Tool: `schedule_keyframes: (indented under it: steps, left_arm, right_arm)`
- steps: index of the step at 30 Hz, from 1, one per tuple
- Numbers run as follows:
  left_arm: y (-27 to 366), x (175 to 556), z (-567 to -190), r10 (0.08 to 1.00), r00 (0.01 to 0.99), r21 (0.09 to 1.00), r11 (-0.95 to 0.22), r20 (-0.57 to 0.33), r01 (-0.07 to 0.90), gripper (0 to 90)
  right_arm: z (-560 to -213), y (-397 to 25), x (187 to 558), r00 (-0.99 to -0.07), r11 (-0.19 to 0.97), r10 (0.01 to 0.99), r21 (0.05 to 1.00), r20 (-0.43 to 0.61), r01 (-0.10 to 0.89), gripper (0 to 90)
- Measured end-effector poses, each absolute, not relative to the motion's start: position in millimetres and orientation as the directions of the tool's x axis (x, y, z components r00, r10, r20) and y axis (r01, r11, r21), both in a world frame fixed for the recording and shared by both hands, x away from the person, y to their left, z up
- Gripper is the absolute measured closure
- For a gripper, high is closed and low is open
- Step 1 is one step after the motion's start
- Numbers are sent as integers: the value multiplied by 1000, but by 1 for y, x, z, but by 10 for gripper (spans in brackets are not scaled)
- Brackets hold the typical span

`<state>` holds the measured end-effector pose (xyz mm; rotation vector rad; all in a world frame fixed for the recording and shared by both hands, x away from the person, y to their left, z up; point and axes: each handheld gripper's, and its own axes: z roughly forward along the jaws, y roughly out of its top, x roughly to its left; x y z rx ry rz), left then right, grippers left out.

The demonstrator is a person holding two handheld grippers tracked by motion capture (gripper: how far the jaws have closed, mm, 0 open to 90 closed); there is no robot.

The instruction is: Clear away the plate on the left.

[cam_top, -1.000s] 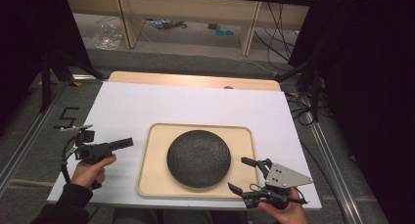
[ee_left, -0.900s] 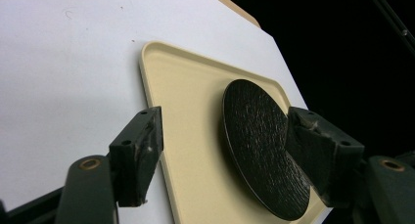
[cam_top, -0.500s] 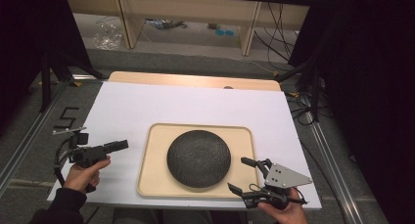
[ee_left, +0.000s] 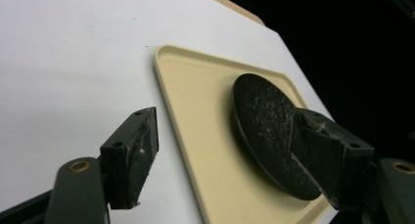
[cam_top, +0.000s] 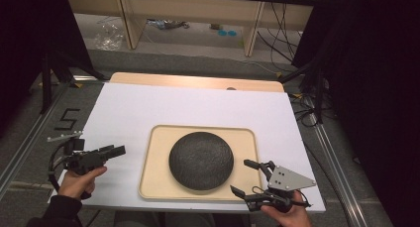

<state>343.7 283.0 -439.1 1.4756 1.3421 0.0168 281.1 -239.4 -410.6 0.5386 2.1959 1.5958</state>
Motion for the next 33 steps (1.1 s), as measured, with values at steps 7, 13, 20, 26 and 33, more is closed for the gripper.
schedule_keyframes:
  steps: [7,13,20,26,33]
  left_arm:
    - [284,339,-442,730,382,698,179,-566,693,258]
    - [284,332,-441,744,409,725,143,-527,674,255]
    - [283,321,-442,765,424,754,119,-484,646,253]
    - [280,310,-440,770,442,760,85,-460,644,253]
    - [273,299,-439,770,472,763,31,-430,646,250]
  right_arm:
    - [-410,-239,281,-858,284,509,955,-74,86,187]
    - [-410,-239,281,-858,284,508,955,-74,86,187]
    - [-410,-238,281,-860,280,506,956,-73,84,187]
    - [-410,-238,281,-860,280,505,956,-73,83,187]
    - [-411,-238,280,-859,283,506,956,-76,82,186]
